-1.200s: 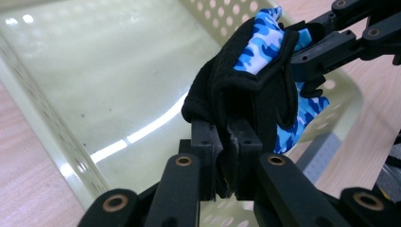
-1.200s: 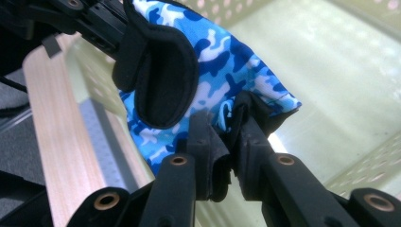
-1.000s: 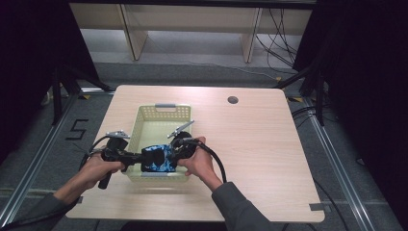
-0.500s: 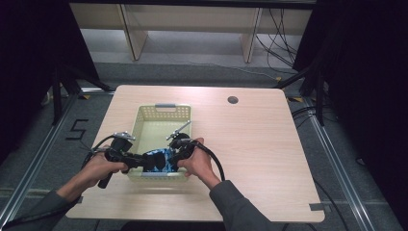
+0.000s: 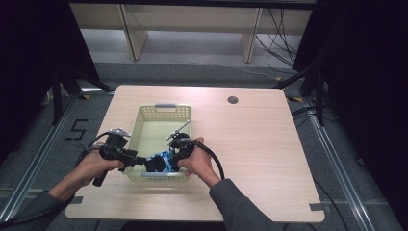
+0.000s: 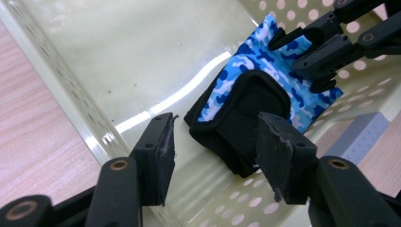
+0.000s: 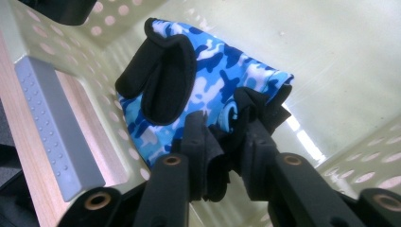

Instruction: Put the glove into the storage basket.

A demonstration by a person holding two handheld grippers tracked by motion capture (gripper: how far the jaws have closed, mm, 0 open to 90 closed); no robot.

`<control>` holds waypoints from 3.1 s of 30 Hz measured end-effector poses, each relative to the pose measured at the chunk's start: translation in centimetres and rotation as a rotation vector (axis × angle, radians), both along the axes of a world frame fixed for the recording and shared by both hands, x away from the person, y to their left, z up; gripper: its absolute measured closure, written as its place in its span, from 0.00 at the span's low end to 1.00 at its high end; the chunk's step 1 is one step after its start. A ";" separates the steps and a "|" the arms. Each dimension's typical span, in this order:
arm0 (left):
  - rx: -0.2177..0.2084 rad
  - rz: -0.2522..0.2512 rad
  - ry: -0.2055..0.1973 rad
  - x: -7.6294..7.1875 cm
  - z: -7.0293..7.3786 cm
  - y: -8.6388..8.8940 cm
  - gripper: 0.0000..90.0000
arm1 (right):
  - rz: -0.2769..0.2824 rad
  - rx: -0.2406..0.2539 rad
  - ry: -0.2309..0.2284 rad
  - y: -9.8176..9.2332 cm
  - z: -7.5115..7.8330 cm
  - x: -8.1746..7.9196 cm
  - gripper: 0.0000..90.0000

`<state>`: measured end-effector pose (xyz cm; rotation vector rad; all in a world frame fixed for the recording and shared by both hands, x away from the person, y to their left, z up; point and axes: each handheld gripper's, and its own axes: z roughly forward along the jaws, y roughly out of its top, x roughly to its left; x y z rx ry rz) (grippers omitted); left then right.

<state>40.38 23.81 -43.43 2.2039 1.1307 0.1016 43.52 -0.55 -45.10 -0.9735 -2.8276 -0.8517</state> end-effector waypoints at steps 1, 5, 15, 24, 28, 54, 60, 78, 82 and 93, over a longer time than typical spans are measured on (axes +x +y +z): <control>-0.004 0.007 0.002 -0.1 -0.1 -0.1 0.50 | -0.004 0.004 -0.002 -0.1 0.1 0.0 0.79; -0.005 -0.002 0.006 -0.2 -0.2 -0.2 0.49 | -0.019 0.010 -0.019 -0.1 0.5 -0.2 0.70; -0.063 0.014 -0.061 -1.8 0.8 -0.9 0.44 | -0.054 0.054 -0.098 -0.6 2.5 -0.9 0.53; -0.116 0.024 -0.059 -2.8 1.5 -1.3 0.38 | -0.054 0.096 -0.131 -2.0 3.3 -2.0 0.45; -0.171 0.029 -0.065 -3.2 1.4 -1.6 0.35 | -0.053 0.119 -0.176 -3.6 3.9 -2.7 0.42; -0.252 -0.076 -0.139 -6.7 1.4 -5.7 0.28 | -0.128 0.214 -0.222 -10.9 3.9 -5.9 0.39; -0.256 -0.093 -0.175 -7.2 1.4 -6.7 0.27 | -0.147 0.234 -0.239 -12.1 3.6 -6.8 0.38; -0.274 -0.133 -0.205 -8.8 1.4 -7.9 0.25 | -0.194 0.242 -0.224 -15.2 2.5 -8.3 0.37; -0.281 -0.145 -0.210 -9.1 1.2 -8.2 0.25 | -0.203 0.241 -0.235 -16.0 2.3 -8.6 0.37; -0.292 -0.215 -0.210 -10.0 0.9 -8.9 0.19 | -0.203 0.293 -0.229 -16.6 1.8 -9.4 0.29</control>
